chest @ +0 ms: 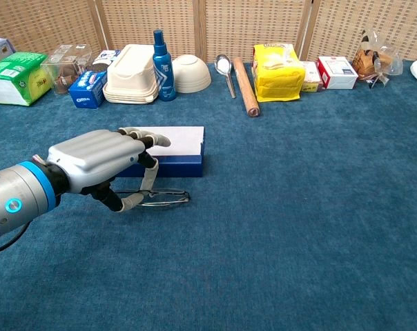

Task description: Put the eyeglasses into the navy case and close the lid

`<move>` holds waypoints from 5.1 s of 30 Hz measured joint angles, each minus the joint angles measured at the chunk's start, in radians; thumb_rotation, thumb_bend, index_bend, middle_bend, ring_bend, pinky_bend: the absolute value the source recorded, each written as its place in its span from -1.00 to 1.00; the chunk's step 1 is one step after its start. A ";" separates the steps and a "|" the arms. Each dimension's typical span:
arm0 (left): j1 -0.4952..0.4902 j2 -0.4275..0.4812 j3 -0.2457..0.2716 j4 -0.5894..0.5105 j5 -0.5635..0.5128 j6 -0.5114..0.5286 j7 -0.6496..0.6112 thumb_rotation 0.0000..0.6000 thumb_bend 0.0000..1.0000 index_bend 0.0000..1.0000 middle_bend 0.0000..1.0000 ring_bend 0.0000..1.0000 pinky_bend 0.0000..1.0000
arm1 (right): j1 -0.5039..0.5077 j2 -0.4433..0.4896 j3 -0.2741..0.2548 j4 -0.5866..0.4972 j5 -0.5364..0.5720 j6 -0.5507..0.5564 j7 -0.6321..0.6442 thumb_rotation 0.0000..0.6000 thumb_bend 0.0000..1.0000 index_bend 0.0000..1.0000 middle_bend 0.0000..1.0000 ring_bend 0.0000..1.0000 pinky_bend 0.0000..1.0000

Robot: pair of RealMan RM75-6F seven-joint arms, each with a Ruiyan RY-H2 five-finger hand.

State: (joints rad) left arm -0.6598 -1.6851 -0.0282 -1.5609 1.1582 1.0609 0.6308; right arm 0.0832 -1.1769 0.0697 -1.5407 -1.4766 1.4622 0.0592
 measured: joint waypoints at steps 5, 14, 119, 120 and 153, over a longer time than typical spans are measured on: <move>0.008 0.020 -0.003 -0.017 0.021 0.016 -0.019 1.00 -0.04 0.27 -0.81 -1.00 -1.00 | 0.000 -0.005 0.001 0.007 -0.003 0.003 0.006 1.00 -0.46 -0.65 -0.38 -0.55 -0.42; 0.018 0.081 -0.038 -0.073 0.067 0.060 -0.072 1.00 -0.04 0.27 -0.81 -1.00 -1.00 | 0.000 -0.011 0.002 0.016 -0.006 0.005 0.012 1.00 -0.47 -0.65 -0.38 -0.55 -0.42; -0.092 0.177 -0.095 0.054 -0.149 -0.182 -0.242 -0.03 -0.37 -0.44 -0.46 -0.53 -0.47 | -0.019 -0.009 0.009 -0.010 0.003 0.020 -0.023 1.00 -0.47 -0.65 -0.37 -0.50 -0.41; -0.093 0.175 -0.094 0.057 -0.152 -0.187 -0.244 -0.03 -0.37 -0.45 -0.47 -0.53 -0.47 | -0.019 -0.008 0.009 -0.012 0.003 0.020 -0.024 1.00 -0.47 -0.65 -0.37 -0.50 -0.41; -0.058 0.250 -0.006 -0.213 -0.032 -0.190 -0.339 -0.04 -0.37 -0.45 -0.46 -0.30 -0.20 | -0.028 -0.003 0.006 -0.021 -0.002 0.034 -0.013 1.00 -0.47 -0.65 -0.36 -0.49 -0.41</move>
State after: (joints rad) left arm -0.7181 -1.4355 -0.0344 -1.7743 1.1257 0.8709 0.2920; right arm 0.0549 -1.1794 0.0760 -1.5614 -1.4785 1.4967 0.0459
